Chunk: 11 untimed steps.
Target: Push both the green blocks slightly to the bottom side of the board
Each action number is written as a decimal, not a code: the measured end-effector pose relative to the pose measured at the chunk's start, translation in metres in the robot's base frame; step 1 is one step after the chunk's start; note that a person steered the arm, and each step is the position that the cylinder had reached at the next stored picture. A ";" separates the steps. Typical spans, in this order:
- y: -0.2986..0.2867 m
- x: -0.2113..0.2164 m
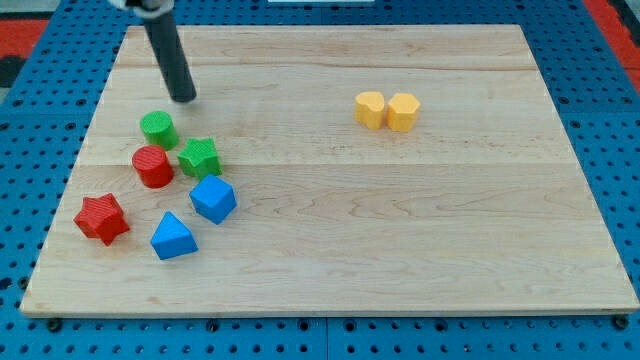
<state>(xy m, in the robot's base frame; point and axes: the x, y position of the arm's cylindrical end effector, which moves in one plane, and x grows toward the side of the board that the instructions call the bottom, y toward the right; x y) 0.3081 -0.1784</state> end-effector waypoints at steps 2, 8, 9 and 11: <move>-0.009 0.129; 0.028 0.107; 0.016 0.124; 0.053 0.129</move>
